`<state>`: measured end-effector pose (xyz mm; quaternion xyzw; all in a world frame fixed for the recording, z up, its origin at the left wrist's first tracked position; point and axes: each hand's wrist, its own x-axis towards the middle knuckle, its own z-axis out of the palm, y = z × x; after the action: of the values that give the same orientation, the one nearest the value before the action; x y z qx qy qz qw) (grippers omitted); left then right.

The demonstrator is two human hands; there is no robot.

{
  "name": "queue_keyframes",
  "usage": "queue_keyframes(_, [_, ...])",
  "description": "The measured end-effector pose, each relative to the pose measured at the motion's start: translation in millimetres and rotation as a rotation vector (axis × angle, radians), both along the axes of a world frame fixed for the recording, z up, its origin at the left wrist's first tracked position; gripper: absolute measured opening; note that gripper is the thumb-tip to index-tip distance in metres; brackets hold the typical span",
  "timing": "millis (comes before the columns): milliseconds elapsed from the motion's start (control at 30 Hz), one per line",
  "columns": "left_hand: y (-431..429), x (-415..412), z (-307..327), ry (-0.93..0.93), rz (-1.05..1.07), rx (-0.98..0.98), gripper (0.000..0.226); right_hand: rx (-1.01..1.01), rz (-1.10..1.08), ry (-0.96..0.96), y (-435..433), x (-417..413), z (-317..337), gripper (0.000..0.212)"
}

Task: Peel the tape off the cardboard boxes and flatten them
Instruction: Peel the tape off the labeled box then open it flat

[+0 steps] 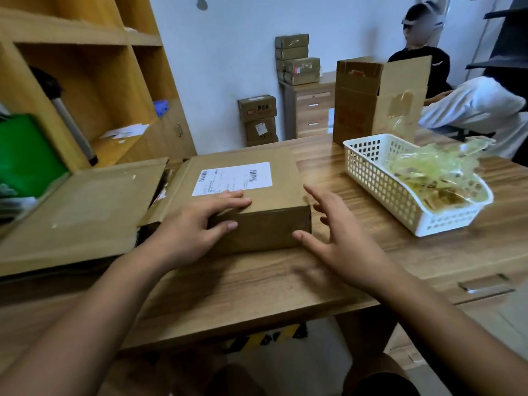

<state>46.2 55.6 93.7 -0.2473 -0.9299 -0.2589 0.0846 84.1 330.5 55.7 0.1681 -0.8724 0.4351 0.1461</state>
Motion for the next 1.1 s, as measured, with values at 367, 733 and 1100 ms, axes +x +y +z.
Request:
queue_keyframes(367, [-12.7,4.7,7.2,0.092,0.084,-0.127,0.044,-0.135,-0.093,-0.079,-5.8,-25.1,-6.8,0.054])
queue_keyframes(733, [-17.7,13.5,-3.7,0.124,0.146,-0.047,0.045,-0.259,-0.105,-0.165,-4.7,-24.2,-11.2,0.042])
queue_keyframes(1100, [-12.9,17.8,-5.8,0.101,0.174,-0.017,0.044,-0.226,-0.248,-0.07,-6.8,0.8,-18.3,0.044])
